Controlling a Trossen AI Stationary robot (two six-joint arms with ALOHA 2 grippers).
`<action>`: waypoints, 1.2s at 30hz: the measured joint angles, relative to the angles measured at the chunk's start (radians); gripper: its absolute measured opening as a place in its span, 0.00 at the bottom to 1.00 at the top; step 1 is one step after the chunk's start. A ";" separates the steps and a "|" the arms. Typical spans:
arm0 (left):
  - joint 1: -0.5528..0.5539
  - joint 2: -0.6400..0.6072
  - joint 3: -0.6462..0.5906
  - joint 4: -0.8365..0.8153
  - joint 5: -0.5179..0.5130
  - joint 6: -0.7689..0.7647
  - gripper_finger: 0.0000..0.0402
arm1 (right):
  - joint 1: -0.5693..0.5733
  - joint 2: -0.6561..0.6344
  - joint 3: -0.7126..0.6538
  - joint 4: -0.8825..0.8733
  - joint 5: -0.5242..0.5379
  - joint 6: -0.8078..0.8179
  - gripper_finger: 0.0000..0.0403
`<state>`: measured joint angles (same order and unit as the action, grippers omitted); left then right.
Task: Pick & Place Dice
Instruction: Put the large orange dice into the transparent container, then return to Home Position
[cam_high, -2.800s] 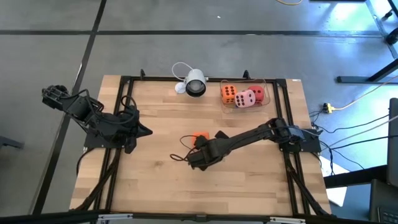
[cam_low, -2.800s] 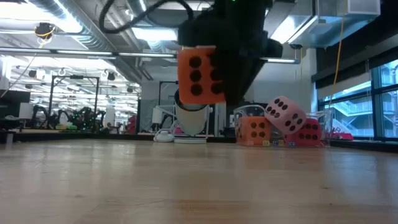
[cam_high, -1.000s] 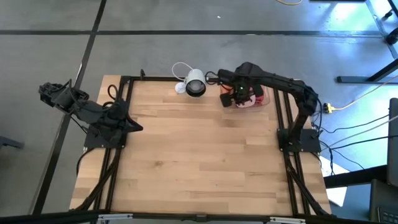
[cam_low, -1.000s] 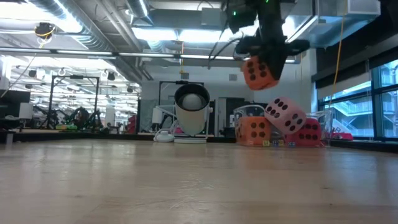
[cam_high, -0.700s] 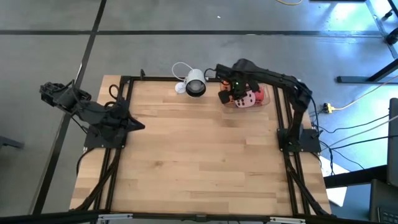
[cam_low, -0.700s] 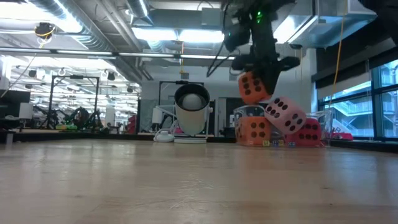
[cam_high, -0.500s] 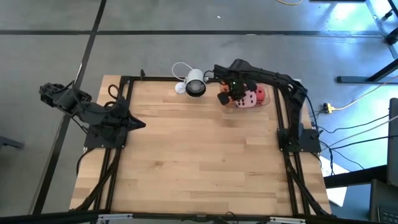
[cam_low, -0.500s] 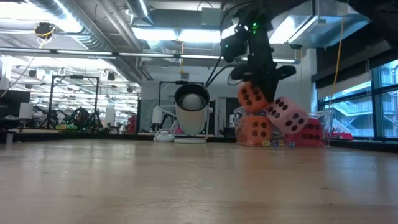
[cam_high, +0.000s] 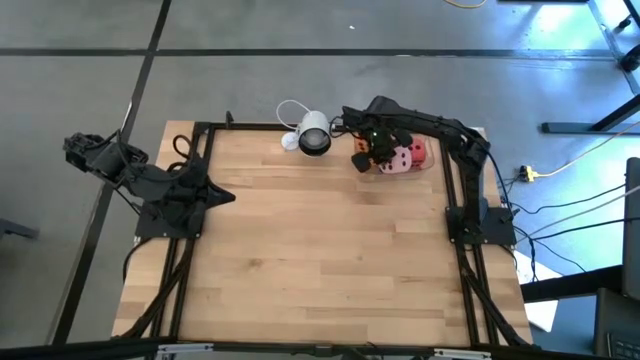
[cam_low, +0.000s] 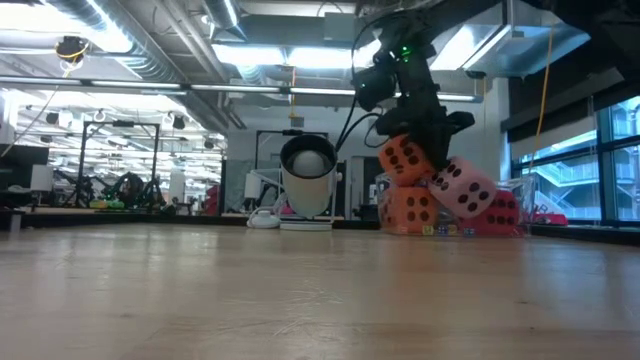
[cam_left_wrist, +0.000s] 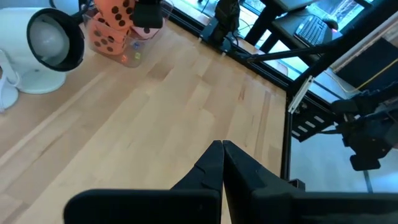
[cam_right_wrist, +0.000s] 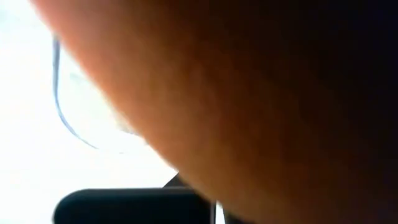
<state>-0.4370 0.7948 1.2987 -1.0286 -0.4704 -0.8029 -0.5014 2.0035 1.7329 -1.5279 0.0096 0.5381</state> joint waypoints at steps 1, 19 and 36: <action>0.000 0.000 0.000 0.000 -0.003 0.000 0.01 | 0.000 -0.003 0.000 -0.011 -0.002 -0.001 0.00; 0.000 0.000 0.000 0.000 -0.009 0.002 0.01 | 0.040 -0.042 -0.001 -0.039 -0.012 -0.064 0.33; 0.000 0.000 0.000 0.008 -0.026 0.011 0.01 | 0.115 -0.159 0.060 -0.043 0.001 -0.035 0.54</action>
<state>-0.4366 0.7944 1.2987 -1.0205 -0.4962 -0.7919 -0.3869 1.8444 1.7932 -1.5712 0.0111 0.5030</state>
